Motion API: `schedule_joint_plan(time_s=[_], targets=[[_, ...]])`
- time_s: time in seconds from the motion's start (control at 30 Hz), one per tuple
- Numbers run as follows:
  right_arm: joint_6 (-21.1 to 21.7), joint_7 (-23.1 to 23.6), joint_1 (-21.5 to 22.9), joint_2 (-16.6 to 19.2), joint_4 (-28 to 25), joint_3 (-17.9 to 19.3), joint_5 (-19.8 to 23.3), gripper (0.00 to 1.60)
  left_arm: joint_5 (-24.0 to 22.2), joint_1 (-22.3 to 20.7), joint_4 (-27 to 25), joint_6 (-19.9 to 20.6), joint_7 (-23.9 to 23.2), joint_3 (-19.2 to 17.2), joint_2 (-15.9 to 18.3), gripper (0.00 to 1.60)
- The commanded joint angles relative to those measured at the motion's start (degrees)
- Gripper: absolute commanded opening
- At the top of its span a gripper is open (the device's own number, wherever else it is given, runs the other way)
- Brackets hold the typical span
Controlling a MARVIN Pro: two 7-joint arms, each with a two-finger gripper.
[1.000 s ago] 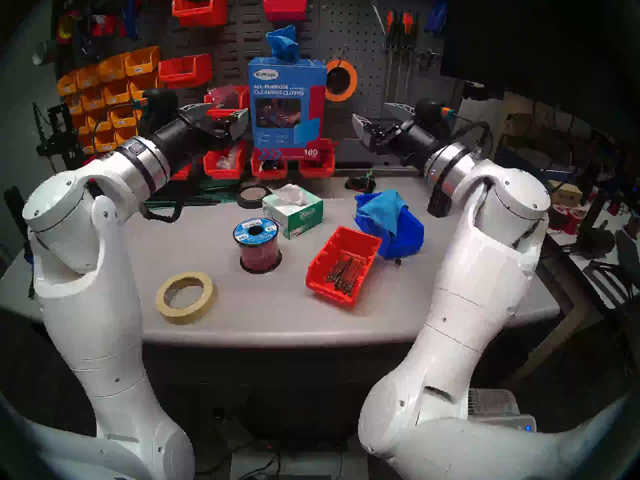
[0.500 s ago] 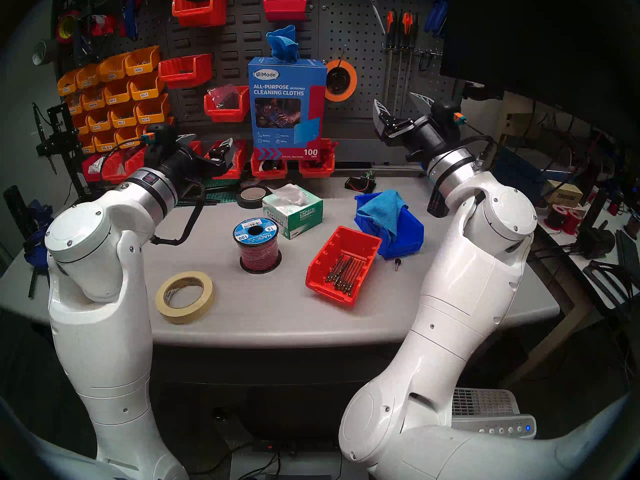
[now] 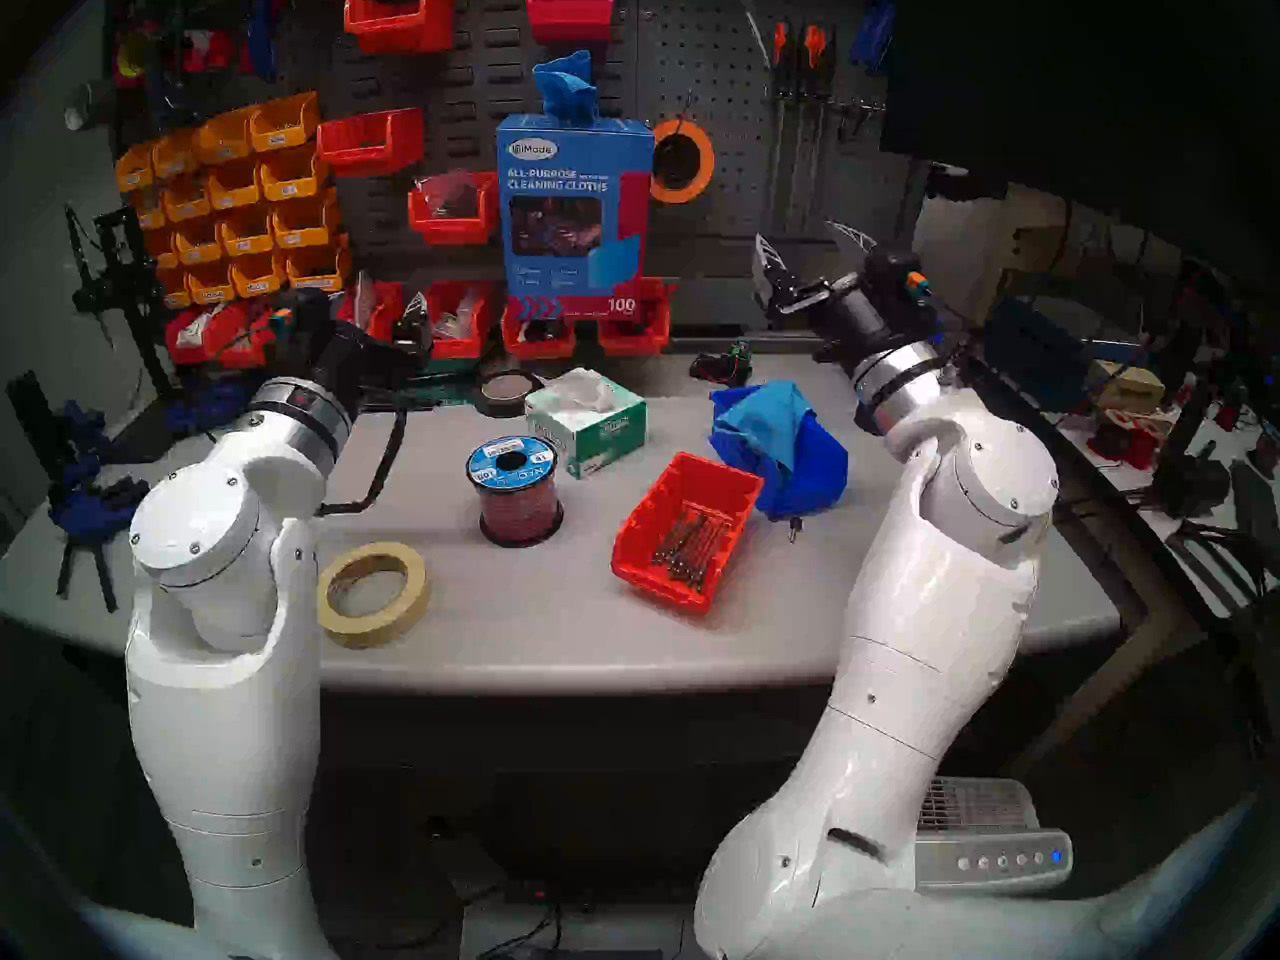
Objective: Take out a shop towel
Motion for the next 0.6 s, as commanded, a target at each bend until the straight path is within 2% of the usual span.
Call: schedule_joint_plan(time_s=[0.0,0.3,0.57], targets=[[-0.2,-2.8,-5.5,4.3,-4.7,-2.2,4.9,1.6,-2.0,2.5,-1.4,-6.1,3.2,0.1,-0.1,1.6],[-1.0,-8.4,-13.7,7.2,-9.5,-4.9,10.3,1.6,-4.8,5.0,-1.2,-11.2,5.6,0.4,-0.3,1.6],[-3.9,-17.7,-20.4,8.3,-11.0,-9.9,14.7,1.6,-6.5,6.6,-1.3,-17.6,6.8,3.3,-0.1,1.6]])
